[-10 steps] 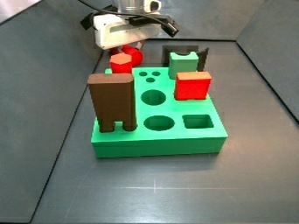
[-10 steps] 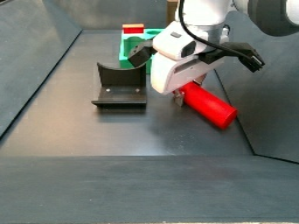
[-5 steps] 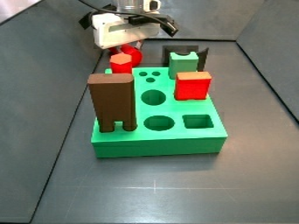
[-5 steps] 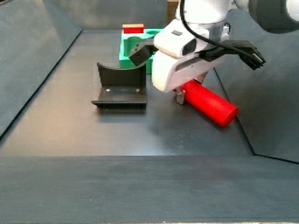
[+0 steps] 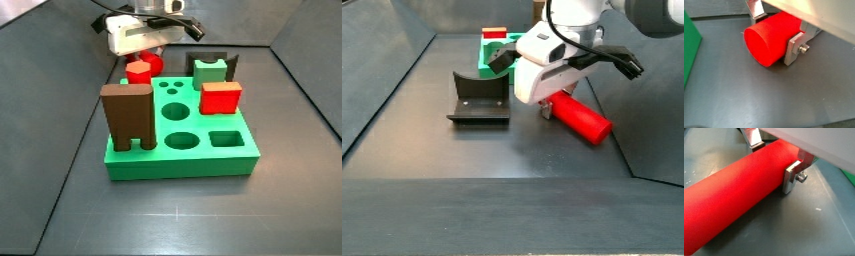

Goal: Pick up the round object. Move up. Place the round object on the fixture. Regrasp the round object. Move to above the board. Insert the round object.
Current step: Move up.

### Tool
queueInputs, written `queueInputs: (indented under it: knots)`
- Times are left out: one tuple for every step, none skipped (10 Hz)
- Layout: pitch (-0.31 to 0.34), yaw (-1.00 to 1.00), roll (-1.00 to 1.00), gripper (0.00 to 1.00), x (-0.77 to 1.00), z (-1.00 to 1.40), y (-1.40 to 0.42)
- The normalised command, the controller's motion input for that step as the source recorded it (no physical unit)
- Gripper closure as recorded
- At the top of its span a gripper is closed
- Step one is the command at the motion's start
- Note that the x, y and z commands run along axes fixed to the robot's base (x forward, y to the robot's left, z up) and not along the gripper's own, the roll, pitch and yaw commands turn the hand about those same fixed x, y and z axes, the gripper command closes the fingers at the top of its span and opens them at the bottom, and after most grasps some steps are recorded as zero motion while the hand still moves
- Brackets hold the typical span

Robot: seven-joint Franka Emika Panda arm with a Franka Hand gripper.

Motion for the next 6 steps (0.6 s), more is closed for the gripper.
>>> queueInputs:
  knots:
    - [0.000, 0.00, 0.00, 1.00, 0.00, 0.83, 0.00]
    - [0.004, -0.01, 0.00, 1.00, -0.01, 0.81, 0.03]
    - [0.008, -0.01, -0.01, 1.00, -0.03, 0.72, 0.02]
    - [0.011, 0.00, -0.03, 1.00, -0.03, 0.61, 0.01]
    - [0.021, 0.01, -0.05, 1.00, -0.02, 0.43, 0.00]
    - [0.026, 0.01, -0.07, 1.00, -0.02, 0.29, -0.01]
